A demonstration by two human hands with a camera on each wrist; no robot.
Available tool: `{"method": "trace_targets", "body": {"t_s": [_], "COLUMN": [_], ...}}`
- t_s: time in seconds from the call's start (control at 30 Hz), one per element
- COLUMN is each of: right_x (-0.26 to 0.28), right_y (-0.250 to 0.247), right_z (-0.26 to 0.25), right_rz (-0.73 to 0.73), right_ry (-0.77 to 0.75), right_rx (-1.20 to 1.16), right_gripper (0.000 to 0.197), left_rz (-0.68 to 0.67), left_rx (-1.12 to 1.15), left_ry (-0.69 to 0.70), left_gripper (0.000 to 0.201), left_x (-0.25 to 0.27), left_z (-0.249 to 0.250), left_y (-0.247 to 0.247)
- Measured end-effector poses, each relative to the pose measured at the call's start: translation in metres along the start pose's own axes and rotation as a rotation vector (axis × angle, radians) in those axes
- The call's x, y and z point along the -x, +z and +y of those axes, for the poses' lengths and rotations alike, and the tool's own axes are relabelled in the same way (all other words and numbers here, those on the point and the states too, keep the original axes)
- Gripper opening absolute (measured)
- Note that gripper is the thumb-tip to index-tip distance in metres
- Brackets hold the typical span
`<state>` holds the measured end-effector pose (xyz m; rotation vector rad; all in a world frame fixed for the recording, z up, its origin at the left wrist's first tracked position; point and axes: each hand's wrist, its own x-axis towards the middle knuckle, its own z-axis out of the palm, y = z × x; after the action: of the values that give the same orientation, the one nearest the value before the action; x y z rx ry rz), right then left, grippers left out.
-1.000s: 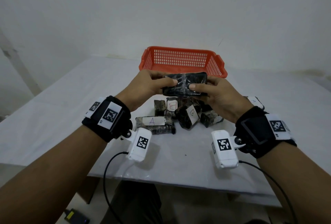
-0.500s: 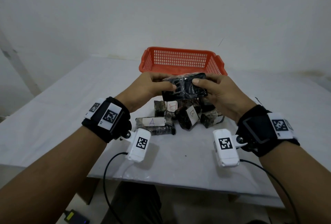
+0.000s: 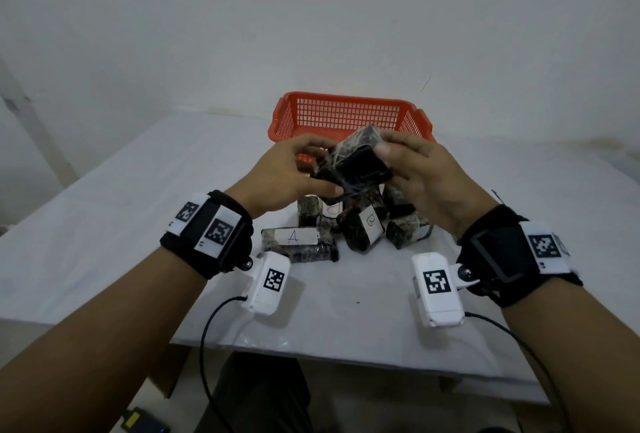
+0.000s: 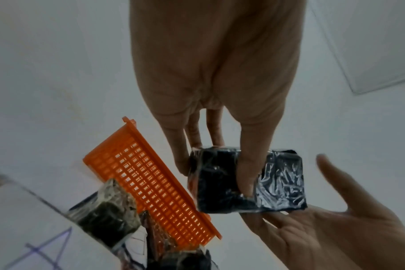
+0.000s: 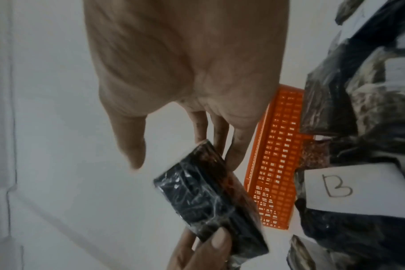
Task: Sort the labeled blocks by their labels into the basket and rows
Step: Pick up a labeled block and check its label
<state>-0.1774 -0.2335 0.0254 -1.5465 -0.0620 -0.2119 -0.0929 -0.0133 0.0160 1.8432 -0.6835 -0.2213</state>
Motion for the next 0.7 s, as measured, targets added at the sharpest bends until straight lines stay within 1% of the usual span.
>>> {"method": "trace_targets", "body": {"t_s": [0.03,0.1,0.17,0.23,0.33,0.4,0.5,0.53,0.6,0.7], "right_x": [0.001,0.003,0.005,0.007,0.007,0.005,0.003,0.003,0.004,0.006], "right_y": [0.000,0.001,0.004,0.008,0.009,0.007,0.005,0.005,0.006,0.011], "right_z": [-0.002,-0.002,0.000,0.002,0.003,0.005,0.007,0.008,0.008,0.007], "right_rz": [-0.013,-0.026,-0.069,-0.087,-0.088,-0.092,-0.084,-0.092,-0.119,-0.145], "right_ry": [0.031,0.105,0.169,0.211,0.196,0.147,0.092,0.082,0.074,0.087], "right_rx": [-0.025,-0.058,-0.106,-0.159,-0.135,-0.067,0.019,0.035,0.060,0.080], "right_gripper": [0.045,0.046,0.048,0.049,0.047,0.052,0.052,0.050,0.043,0.028], "left_rz": [-0.005,-0.033,-0.052,-0.057,-0.066,-0.115,-0.246,-0.269,-0.240,-0.127], "left_rx": [0.029,0.082,0.111,0.126,0.123,0.124,0.224,0.255,0.241,0.210], "left_ry": [-0.010,-0.007,0.005,0.012,0.023,0.003,-0.037,-0.039,-0.017,-0.003], "left_gripper": [0.066,0.067,0.068,0.069,0.072,0.073,0.056,0.055,0.048,0.038], "left_x": [0.000,0.001,0.001,0.002,0.003,0.004,0.007,0.007,0.007,0.006], "left_z": [0.001,0.000,-0.001,-0.002,-0.003,-0.004,-0.001,-0.001,0.000,-0.001], "left_y": [0.000,0.001,0.005,0.010,0.013,0.012,0.012,0.014,0.017,0.021]}}
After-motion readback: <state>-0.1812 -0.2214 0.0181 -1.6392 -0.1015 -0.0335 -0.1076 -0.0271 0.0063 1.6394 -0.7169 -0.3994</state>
